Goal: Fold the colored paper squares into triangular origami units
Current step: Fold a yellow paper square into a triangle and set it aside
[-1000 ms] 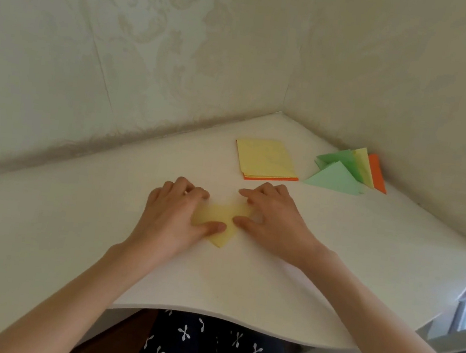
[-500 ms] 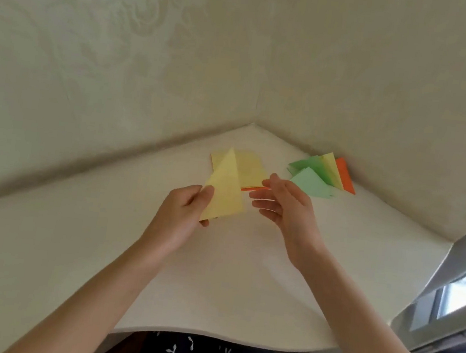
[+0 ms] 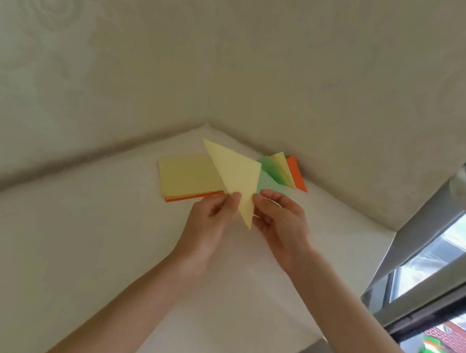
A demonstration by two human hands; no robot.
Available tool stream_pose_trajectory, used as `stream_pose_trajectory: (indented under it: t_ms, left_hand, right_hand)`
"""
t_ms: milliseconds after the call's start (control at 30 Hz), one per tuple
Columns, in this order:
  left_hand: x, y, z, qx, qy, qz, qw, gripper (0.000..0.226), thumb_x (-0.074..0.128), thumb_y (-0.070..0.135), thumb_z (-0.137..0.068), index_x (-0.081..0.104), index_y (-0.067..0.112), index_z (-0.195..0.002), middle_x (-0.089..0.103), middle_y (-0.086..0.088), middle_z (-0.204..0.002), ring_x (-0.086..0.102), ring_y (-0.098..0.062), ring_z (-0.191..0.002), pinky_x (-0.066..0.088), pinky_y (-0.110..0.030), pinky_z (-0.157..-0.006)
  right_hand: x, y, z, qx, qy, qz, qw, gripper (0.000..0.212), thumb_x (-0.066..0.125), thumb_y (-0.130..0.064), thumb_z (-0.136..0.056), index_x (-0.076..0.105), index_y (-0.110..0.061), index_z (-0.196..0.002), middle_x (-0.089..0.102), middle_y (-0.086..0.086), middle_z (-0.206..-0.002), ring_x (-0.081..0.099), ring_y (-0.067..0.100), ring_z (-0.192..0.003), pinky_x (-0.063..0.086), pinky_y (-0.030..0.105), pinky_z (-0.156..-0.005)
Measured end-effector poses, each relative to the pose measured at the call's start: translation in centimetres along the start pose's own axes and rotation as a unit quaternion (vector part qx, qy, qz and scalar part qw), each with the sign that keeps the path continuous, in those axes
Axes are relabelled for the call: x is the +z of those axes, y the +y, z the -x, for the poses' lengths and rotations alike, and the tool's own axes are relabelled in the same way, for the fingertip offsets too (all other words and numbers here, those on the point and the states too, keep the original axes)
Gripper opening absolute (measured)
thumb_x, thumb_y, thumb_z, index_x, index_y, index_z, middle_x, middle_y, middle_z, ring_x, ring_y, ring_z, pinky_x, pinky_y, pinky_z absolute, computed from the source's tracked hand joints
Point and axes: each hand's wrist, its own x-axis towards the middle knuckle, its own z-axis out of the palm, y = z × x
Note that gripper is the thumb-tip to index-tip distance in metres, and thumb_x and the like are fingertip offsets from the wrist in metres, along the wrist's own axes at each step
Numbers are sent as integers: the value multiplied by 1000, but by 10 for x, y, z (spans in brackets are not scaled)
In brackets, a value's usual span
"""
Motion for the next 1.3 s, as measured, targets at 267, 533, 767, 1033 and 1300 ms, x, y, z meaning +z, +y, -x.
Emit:
stream_pose_trajectory:
  t_ms: [267, 533, 767, 1033, 1300]
  left_hand:
    - [-77, -32, -24, 221, 61, -526, 819, 24, 66, 19, -82, 68, 10, -104, 57, -15, -115, 58, -36, -97, 45, -46, -79]
    - [-105, -48, -40, 161, -12, -555, 816, 63, 21, 50, -87, 63, 18, -122, 57, 0, -134, 51, -22, -126, 33, -46, -102]
    - [-110, -48, -38, 165, 6, -547, 820, 62, 23, 51, -86, 67, 21, -117, 60, 4, -129, 56, -18, -119, 34, -41, -100]
    - [-141, -47, -30, 175, -4, -552, 815, 55, 29, 50, -86, 70, 24, -111, 64, 5, -123, 61, -17, -111, 41, -38, -94]
    - [-169, -43, -19, 215, -15, -575, 789, 43, 35, 46, -88, 73, 28, -94, 70, 13, -99, 66, -9, -85, 36, -30, -90]
  right_hand:
    - [-49, -18, -77, -161, 49, 442, 881, 15, 58, -7, -89, 61, -20, -95, 57, -7, -84, 50, 6, -74, 36, 4, -58]
    - [-33, -5, -65, -521, -108, 600, 597, 19, 58, -4, -82, 68, -5, -99, 64, 13, -100, 52, 25, -94, 42, 30, -77]
    - [-37, 7, -74, -327, -196, 702, 602, 59, 42, 12, -84, 48, -12, -137, 43, 1, -145, 37, 19, -134, 33, 26, -107]
    - [-12, 6, -86, -297, -133, 706, 629, 53, 37, 9, -87, 48, -9, -136, 41, 6, -147, 32, 20, -138, 25, 26, -110]
    - [57, 24, -37, -458, -197, 535, 682, 31, 43, -8, -88, 65, -5, -110, 62, 8, -117, 53, 20, -112, 47, 24, -87]
